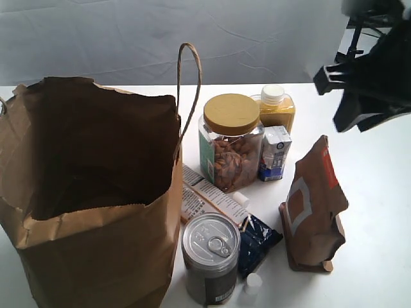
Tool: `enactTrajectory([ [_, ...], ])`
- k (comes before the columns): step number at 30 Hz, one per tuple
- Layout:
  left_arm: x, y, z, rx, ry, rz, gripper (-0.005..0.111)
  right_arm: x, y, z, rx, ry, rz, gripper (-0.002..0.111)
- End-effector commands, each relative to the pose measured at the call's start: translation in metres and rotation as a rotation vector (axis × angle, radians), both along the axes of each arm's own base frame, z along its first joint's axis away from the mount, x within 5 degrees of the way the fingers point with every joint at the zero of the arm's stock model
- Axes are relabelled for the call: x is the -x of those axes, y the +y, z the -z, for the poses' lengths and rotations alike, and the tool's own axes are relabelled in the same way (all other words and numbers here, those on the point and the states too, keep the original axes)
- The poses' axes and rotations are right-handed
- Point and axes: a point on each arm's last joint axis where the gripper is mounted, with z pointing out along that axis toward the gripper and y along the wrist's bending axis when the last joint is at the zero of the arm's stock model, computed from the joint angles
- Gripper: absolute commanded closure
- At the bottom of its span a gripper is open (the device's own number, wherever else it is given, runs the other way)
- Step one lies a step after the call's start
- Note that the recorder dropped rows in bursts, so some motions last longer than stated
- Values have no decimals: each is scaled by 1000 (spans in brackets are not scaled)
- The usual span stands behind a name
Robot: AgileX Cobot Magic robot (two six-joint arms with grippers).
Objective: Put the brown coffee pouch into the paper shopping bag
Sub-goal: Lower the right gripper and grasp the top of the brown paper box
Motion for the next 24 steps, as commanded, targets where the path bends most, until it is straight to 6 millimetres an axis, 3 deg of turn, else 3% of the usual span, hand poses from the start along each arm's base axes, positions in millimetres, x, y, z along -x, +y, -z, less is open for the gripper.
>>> enactTrajectory([
  [1,0,0,1,-3,-4,-4,107,-13,13,24,19,93,9,49],
  [4,0,0,1,-3,-4,-4,107,-23,19,42,51,146,29,40],
  [13,0,0,1,-3,-4,-4,107,-46,35,110,161,325,67,46],
  [15,0,0,1,-3,-4,-4,107,-49,37,121,178,353,84,56],
  [22,0,0,1,-3,-4,-4,107,-46,35,133,206,382,34,106],
  [24,0,0,1,-3,-4,-4,107,-42,33,138,215,393,21,108],
])
